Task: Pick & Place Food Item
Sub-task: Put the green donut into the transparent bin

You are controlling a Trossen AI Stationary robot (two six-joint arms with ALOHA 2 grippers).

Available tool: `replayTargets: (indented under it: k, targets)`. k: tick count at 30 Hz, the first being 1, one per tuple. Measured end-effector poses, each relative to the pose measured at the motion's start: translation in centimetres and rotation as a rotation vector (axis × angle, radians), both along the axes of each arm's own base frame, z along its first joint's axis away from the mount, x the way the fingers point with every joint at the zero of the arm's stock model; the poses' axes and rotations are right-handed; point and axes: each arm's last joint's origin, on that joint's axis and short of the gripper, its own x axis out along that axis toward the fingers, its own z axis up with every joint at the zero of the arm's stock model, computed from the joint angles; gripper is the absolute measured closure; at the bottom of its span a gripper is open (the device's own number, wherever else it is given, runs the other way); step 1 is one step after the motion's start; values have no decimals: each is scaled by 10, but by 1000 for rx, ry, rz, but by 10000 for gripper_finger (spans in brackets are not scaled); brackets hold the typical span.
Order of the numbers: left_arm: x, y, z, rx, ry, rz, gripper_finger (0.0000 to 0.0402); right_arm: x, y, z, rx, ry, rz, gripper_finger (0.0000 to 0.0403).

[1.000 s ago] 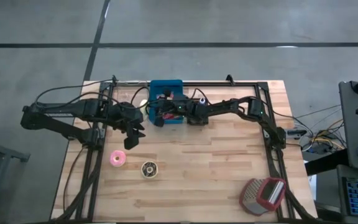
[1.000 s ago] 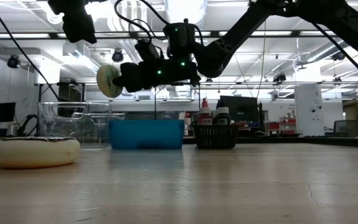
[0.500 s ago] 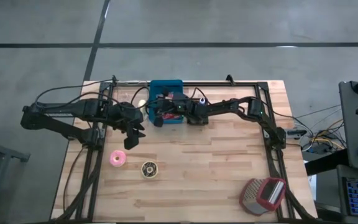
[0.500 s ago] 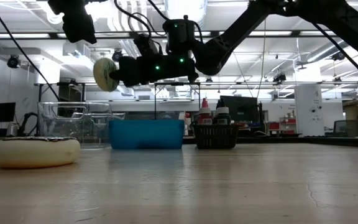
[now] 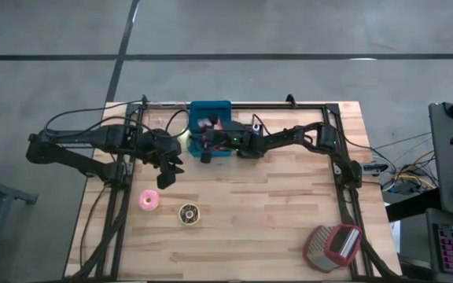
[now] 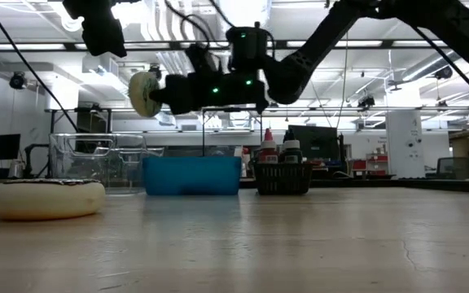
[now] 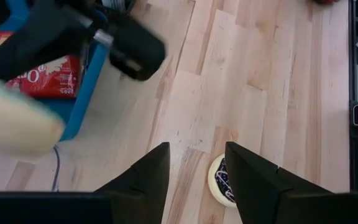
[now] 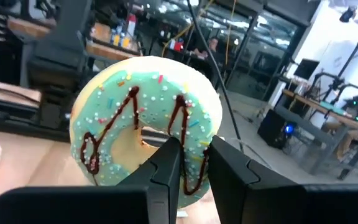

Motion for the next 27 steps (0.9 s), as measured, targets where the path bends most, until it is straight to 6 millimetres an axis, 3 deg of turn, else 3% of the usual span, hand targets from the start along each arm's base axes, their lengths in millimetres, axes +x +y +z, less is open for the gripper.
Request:
replayTargets:
  k: [5,9,20,27]
  targets:
    - [0,0,0,0,0,0,241,-14,9,-14,-9,-78,13,340]
    - [0,0,0,0,0,1,241,-14,20,-20,-21,-158,36,340]
    - [0,0,0,0,0,0,241,21,16,-37,-33,-188,39,340]
    - [0,0,0,0,0,1,241,43,7,-36,20,-153,20,340]
